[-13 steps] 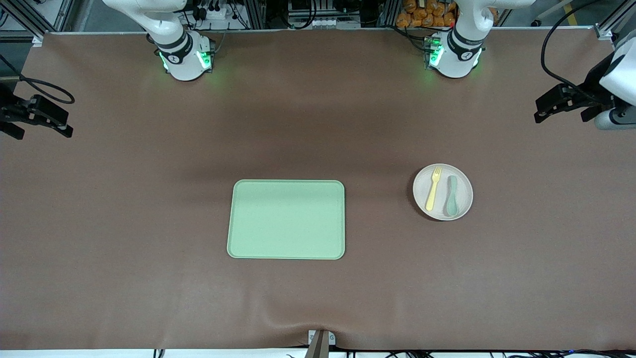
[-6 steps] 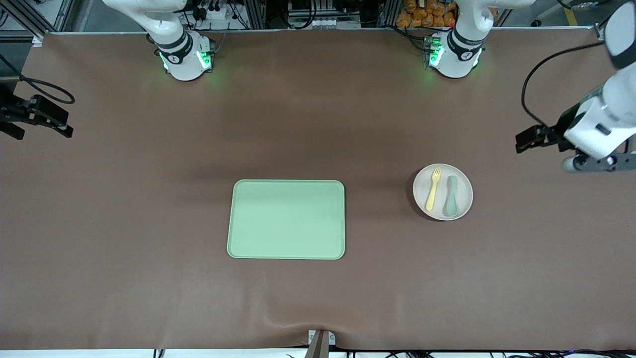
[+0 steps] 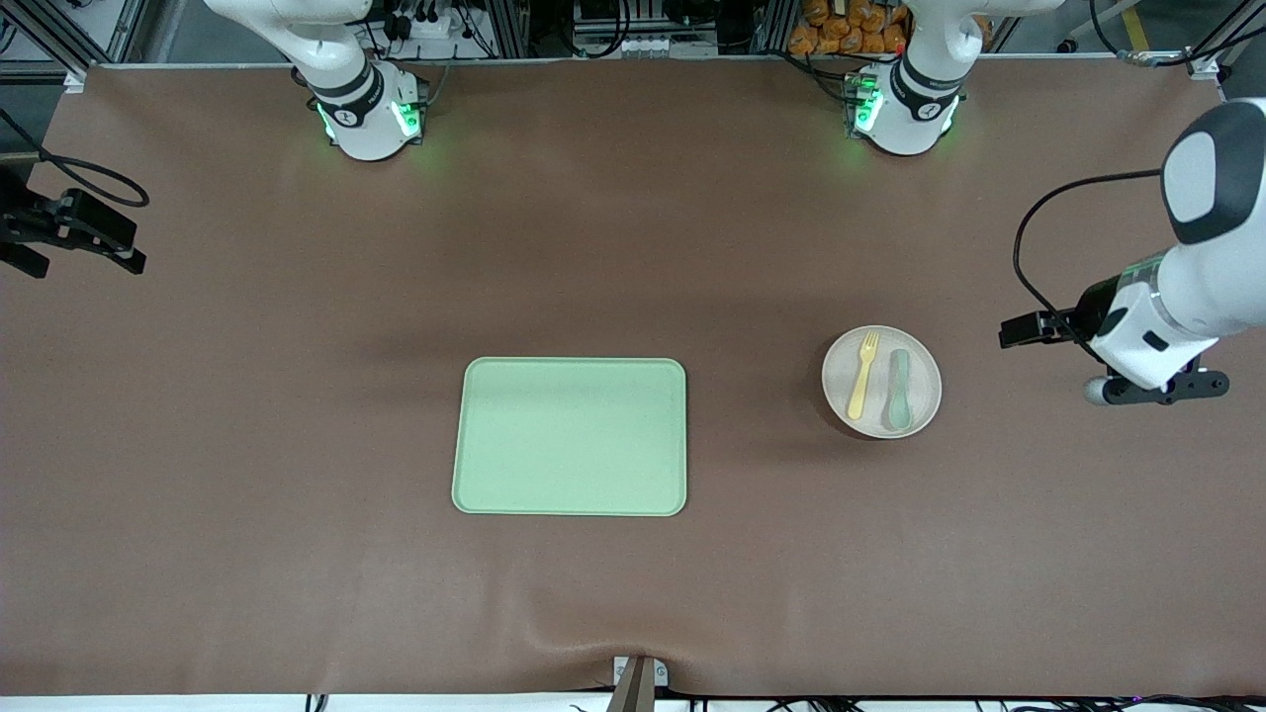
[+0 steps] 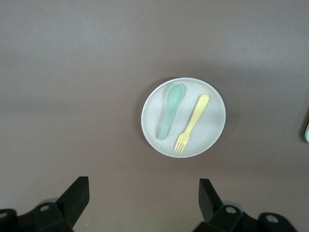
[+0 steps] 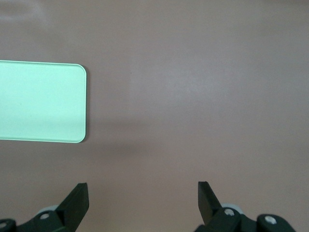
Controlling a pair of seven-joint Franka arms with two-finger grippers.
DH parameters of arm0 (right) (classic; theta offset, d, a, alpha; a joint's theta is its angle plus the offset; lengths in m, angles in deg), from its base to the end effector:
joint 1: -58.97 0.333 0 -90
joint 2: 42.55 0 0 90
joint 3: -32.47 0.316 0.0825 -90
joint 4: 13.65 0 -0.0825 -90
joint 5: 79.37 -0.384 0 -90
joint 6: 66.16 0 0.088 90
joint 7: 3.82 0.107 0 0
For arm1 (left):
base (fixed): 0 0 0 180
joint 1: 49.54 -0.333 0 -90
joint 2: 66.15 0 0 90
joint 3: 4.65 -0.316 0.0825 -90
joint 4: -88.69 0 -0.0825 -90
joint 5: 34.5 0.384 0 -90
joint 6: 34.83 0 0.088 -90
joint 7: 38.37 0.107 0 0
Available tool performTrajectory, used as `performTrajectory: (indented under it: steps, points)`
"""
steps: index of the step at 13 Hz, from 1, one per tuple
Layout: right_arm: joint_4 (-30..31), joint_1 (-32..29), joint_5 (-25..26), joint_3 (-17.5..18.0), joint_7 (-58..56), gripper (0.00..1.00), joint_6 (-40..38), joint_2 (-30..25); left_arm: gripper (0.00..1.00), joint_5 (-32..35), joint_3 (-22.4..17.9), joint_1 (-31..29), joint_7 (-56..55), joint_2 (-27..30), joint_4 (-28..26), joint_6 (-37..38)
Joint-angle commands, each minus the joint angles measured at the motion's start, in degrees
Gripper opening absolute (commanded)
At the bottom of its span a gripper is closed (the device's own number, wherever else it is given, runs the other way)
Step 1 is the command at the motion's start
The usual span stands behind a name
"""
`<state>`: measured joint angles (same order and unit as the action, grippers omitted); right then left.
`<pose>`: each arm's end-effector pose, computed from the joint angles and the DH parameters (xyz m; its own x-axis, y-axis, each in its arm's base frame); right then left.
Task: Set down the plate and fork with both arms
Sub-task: 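Move the left gripper toward the rim of the white plate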
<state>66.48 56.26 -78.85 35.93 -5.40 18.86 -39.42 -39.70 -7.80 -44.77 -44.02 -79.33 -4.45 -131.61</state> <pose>0.5625 0.0052 0.6668 0.9987 0.0397 0.0306 0.0395 -0.9992 0.0066 0.6126 -0.0287 0.4735 0.9817 0.0817 -0.1723 0.0929 -0.9940 0.0578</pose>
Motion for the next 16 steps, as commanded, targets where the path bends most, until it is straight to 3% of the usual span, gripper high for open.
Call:
performTrajectory:
  steps: [1, 9, 13, 16]
  points:
    - [-0.4, 0.3, -0.3, -0.2, -0.5, 1.0, 0.1, 0.1, 1.0, -1.6, 0.4, -0.6, 0.8, -2.1, -0.1, -2.3]
    - [-0.4, 0.3, -0.7, -0.2, -0.5, 1.0, 0.1, 0.1, 1.0, -1.8, 0.6, -0.9, 4.1, -1.9, -9.4, -14.6]
    - [-0.4, 0.3, -0.7, -0.2, -0.5, 1.0, 0.1, 0.1, 1.0, -9.5, 0.5, -3.8, 12.7, -1.9, -15.1, -20.9]
    - [-0.4, 0.3, -0.7, -0.2, -0.5, 1.0, 0.1, 0.1, 1.0, -9.8, 0.5, -3.4, 13.3, -2.2, -15.1, -21.3]
